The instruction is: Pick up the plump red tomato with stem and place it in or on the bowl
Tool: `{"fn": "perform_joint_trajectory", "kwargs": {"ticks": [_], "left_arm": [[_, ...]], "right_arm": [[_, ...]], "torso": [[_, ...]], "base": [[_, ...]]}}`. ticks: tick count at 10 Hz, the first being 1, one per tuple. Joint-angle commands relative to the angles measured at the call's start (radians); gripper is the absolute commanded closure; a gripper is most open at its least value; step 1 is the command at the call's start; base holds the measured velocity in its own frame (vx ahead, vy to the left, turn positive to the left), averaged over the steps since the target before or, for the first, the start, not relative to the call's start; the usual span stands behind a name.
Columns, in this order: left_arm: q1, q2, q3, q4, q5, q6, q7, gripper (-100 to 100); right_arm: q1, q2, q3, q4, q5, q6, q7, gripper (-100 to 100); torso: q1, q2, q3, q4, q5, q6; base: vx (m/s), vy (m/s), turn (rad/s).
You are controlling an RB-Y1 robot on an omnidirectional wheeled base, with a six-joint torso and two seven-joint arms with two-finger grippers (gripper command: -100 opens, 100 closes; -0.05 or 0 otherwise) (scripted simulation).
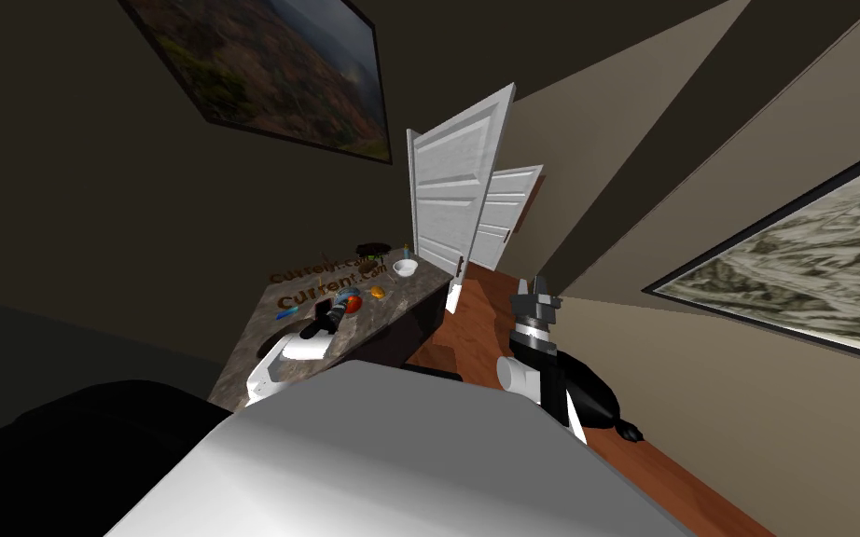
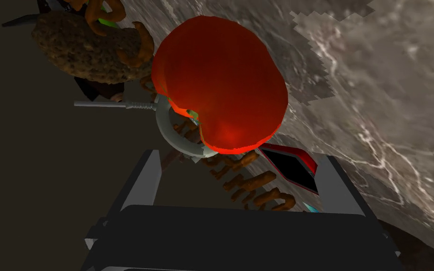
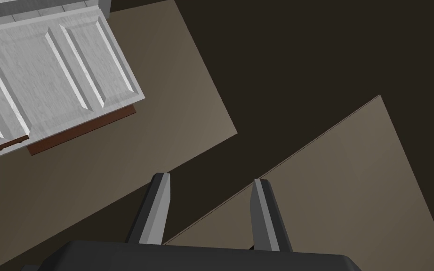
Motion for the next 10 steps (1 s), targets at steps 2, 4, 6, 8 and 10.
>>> {"fn": "perform_joint_trajectory", "kwargs": {"ticks": [2,4,6,8,10], "left_arm": [[-0.001,0.000,0.000,0.001,-0.001,0.004,0.000,0],[-0.021,-0.002,0.000,0.049,-0.008,-0.027,0.001,-100],[-0.017,-0.002,0.000,0.037,-0.007,-0.019,0.001,100],[-0.016,-0.002,0.000,0.037,-0.007,-0.018,0.001,100],[-0.016,-0.002,0.000,0.037,-0.007,-0.019,0.001,100]], "right_arm": [[0.000,0.000,0.000,0.000,0.000,0.000,0.000,0],[0.000,0.000,0.000,0.000,0.000,0.000,0.000,0],[0.000,0.000,0.000,0.000,0.000,0.000,0.000,0],[0.000,0.000,0.000,0.000,0.000,0.000,0.000,0],[0.000,0.000,0.000,0.000,0.000,0.000,0.000,0]], "torso": [[0.000,0.003,0.001,0.000,0.000,0.000],[0.001,0.004,0.002,0.001,0.000,0.000],[0.001,0.004,0.002,0.001,0.000,0.000],[0.000,0.006,0.003,0.001,0.000,0.000],[0.000,0.007,0.004,0.002,0.000,0.000]], "base": [[0.024,0.000,-0.005],[0.049,0.030,-0.009],[0.012,0.009,-0.002],[0.000,0.000,0.000],[0.000,0.000,0.000]]}}
